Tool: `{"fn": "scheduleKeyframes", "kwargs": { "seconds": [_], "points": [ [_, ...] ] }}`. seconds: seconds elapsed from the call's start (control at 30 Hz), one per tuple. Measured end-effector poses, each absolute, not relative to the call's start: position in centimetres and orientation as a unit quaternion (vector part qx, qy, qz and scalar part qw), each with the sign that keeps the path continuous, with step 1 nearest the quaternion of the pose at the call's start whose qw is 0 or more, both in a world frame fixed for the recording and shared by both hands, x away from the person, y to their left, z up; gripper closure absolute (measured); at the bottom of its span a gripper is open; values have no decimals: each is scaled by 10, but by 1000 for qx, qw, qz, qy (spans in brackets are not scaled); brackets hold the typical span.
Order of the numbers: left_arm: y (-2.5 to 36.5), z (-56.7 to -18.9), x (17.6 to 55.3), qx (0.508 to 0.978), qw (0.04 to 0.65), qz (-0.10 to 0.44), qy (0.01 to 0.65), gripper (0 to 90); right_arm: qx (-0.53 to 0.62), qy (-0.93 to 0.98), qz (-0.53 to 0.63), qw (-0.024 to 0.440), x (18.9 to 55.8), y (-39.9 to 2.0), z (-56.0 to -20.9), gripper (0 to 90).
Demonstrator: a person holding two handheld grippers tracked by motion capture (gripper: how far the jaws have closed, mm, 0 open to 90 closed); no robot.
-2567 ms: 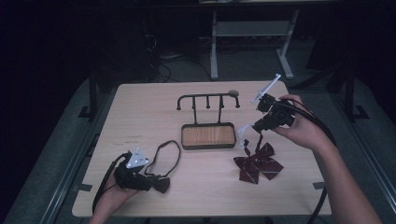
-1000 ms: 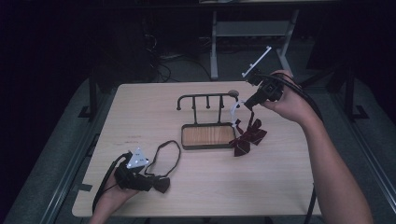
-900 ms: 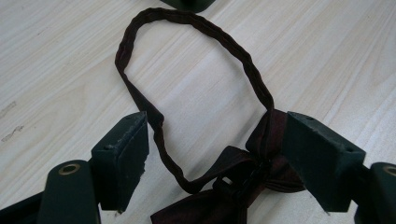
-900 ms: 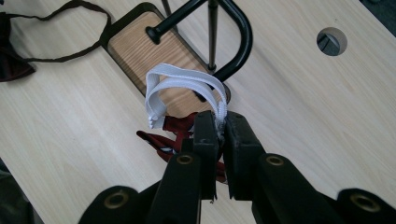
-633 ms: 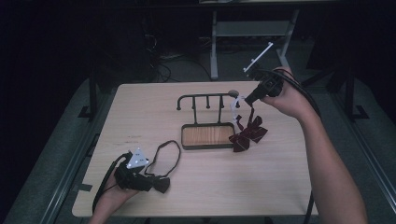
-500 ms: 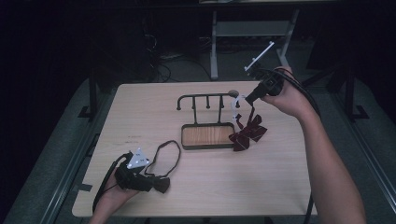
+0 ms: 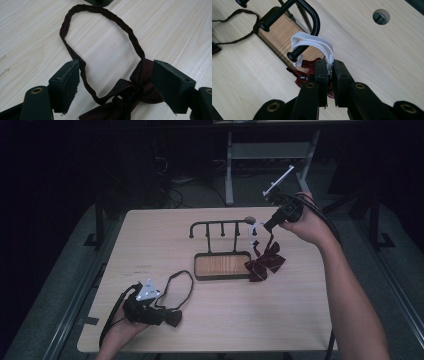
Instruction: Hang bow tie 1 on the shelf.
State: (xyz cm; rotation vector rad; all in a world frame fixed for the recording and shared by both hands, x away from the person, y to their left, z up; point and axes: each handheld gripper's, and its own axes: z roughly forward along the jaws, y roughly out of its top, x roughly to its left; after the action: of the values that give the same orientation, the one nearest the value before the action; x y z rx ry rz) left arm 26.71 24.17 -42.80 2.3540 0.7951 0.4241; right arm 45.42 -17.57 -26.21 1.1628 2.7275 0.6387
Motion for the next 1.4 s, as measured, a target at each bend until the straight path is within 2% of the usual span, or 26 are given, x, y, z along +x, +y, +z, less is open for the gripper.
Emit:
{"fn": "scheduleKeyframes", "kwargs": {
  "seconds": [0.73,1.4],
  "points": [
    [241,-430,267,887,309,159,306,236,373,901,221,20,447,-185,-286,739],
    [242,-430,268,889,303,158,304,236,371,897,241,8,431,-197,-308,669]
  ]
}}
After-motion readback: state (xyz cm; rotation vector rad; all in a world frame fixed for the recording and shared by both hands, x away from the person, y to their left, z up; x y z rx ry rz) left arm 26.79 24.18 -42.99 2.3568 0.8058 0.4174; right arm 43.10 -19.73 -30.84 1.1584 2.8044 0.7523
